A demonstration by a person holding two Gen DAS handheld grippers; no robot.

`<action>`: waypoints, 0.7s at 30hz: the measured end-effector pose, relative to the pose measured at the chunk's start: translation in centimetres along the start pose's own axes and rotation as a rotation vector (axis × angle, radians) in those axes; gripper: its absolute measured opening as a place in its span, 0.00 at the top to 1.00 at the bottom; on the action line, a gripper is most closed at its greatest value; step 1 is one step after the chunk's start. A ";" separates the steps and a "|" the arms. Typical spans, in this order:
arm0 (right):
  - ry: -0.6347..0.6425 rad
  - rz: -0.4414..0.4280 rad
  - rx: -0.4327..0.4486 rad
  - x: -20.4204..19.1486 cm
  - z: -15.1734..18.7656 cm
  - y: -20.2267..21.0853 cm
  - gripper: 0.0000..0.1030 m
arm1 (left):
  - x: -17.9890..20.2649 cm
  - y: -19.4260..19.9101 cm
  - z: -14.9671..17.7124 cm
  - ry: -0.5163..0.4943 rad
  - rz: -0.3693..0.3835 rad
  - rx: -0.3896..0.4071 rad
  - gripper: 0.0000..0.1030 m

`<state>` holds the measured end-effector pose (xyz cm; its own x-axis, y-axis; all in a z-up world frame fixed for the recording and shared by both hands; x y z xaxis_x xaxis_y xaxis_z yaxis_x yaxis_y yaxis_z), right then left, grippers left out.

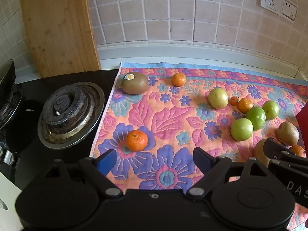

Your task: Organize fruits

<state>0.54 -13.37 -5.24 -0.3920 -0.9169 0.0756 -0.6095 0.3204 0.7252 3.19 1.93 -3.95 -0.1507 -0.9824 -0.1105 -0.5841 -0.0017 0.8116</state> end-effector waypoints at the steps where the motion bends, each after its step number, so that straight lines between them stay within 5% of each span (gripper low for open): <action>1: 0.000 -0.001 0.000 -0.1 0.0 0.0 0.00 | -0.1 0.0 0.0 -0.001 0.001 0.000 0.01; 21: 0.015 -0.002 0.005 -0.1 -0.3 0.0 0.00 | -0.2 0.1 -0.5 0.008 0.009 0.009 0.01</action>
<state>0.79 -13.32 -5.09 -0.3807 -0.9209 0.0841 -0.6135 0.3196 0.7221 3.57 2.04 -3.55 -0.1492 -0.9839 -0.0983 -0.5901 0.0089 0.8073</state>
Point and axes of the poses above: each gripper's, at about its wrist camera, not at the fingertips, and y roughly against the way its jaws point, x to its right, z to its underside, the point moved 5 cm from there along -y, roughly the way its jaws point, and after that the axes turned 4 degrees about -y, right-handed, at the moved point
